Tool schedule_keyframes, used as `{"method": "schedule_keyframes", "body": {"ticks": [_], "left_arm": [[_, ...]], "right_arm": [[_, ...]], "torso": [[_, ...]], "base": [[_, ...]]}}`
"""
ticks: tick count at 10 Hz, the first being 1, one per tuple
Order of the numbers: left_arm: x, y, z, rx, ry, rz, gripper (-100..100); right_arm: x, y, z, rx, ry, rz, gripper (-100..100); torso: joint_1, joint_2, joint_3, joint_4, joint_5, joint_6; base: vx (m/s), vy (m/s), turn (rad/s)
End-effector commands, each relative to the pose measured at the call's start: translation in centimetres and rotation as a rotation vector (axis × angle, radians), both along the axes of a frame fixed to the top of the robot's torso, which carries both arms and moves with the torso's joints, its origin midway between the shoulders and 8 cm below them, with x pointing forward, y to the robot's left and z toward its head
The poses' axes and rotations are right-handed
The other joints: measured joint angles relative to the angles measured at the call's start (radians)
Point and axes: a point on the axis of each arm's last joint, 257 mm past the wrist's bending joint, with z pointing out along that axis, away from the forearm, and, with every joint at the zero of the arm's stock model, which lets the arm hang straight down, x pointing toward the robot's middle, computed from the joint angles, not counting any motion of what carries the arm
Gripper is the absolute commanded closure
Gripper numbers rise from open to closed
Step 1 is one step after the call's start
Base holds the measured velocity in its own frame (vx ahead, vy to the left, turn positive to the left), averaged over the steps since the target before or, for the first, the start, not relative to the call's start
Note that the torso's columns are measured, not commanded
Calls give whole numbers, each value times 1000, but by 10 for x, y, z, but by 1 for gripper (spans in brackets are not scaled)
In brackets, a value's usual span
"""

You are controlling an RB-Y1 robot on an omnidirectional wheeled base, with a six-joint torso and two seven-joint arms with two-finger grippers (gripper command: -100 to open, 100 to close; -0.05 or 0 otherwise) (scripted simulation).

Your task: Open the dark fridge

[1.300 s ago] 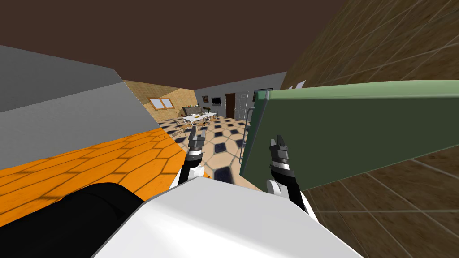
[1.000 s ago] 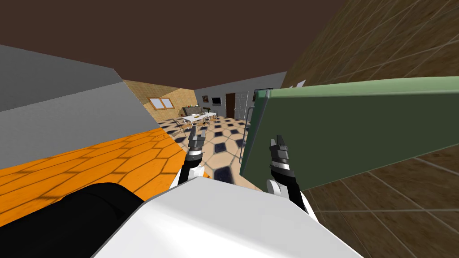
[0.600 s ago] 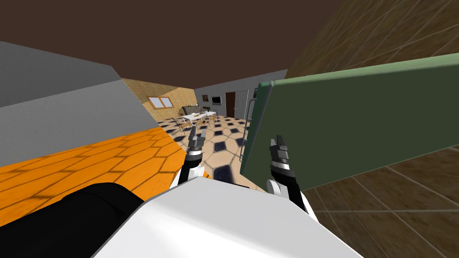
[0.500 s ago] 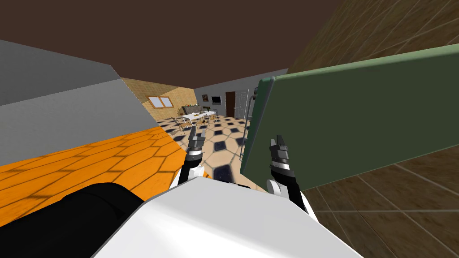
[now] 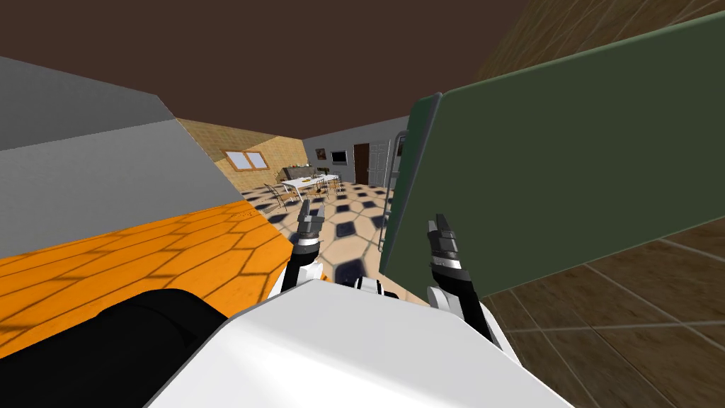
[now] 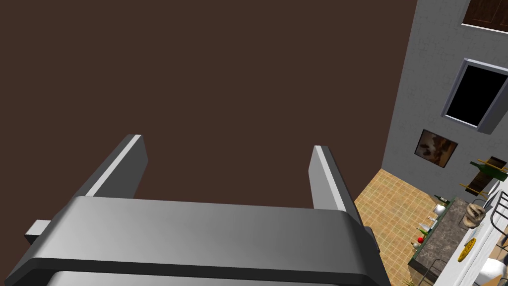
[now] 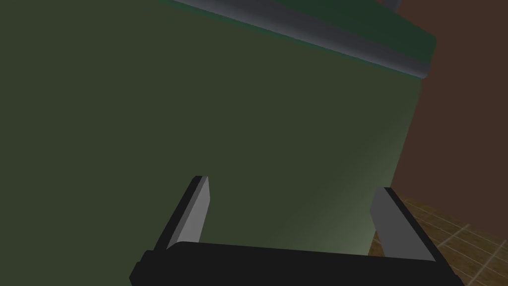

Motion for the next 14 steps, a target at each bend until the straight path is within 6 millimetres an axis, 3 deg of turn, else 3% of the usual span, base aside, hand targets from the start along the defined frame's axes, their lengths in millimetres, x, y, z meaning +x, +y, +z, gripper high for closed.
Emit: {"method": "schedule_keyframes", "body": {"ticks": [1,9,14], "left_arm": [[0,0,0,0,0,0,0],[0,0,0,0,0,0,0],[0,0,0,0,0,0,0]], "right_arm": [[2,-6,-3,-121,27,-16,-100],[5,-27,2,-442,71,-81,-100],[8,-50,20,-721,78,-177,-100]], "torso": [[0,1,-1,1,0,0],[1,2,0,1,0,0],[-2,3,0,2,-1,0]], "base": [[66,58,-160],[77,57,-135],[80,76,-185]]}}
